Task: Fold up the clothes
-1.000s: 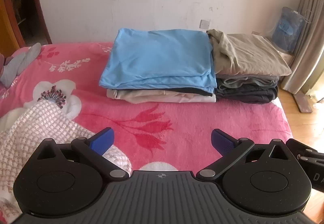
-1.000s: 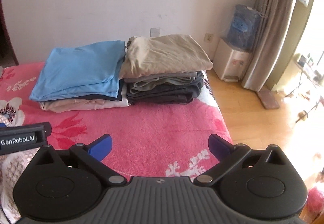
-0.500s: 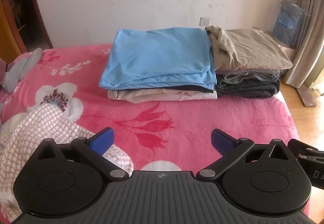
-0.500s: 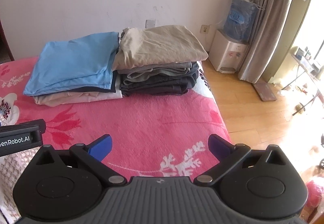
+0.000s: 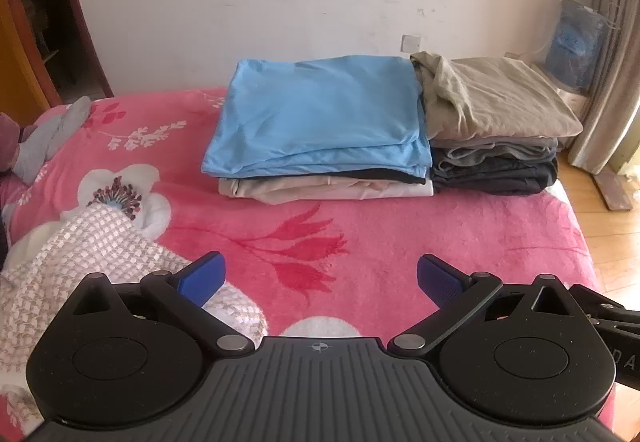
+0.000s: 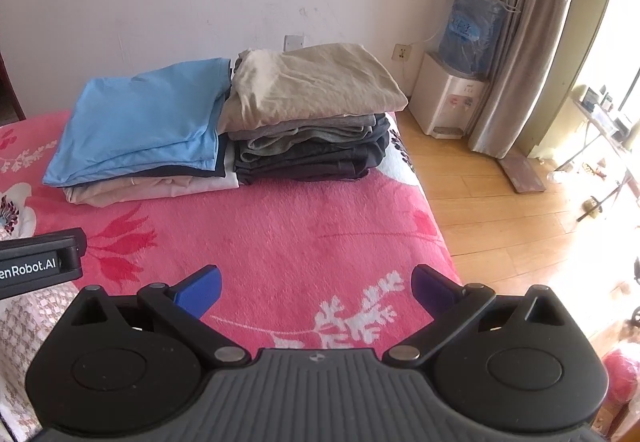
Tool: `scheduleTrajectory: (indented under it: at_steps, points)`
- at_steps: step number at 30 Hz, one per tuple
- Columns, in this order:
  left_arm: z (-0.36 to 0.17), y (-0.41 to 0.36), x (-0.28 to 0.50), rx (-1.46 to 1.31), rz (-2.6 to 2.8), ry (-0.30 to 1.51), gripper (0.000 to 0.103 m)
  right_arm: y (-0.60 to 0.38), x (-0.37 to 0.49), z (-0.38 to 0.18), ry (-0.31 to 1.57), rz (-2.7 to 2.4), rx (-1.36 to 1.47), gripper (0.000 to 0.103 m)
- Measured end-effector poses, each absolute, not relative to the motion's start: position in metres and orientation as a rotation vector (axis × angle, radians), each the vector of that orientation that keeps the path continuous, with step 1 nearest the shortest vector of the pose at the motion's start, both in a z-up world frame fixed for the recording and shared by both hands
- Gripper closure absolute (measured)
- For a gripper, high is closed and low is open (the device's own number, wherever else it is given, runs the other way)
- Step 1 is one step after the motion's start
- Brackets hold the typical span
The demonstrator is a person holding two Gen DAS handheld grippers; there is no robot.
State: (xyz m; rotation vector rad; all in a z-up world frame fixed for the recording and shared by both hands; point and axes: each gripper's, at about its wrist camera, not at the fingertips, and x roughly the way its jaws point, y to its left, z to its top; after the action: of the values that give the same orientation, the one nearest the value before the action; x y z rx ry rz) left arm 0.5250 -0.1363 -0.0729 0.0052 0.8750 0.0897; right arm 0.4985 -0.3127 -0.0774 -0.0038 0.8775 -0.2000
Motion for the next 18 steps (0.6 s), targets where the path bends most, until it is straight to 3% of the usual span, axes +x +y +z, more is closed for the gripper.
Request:
scheduleTrajectory:
  at_steps: [18]
  points:
    - [-0.0707, -0.1316, 0.5250, -0.021, 0.129, 0.862, 0.000, -0.3058, 0.4993, -0.0755, 0.870, -0.152, 0.001, 0.000]
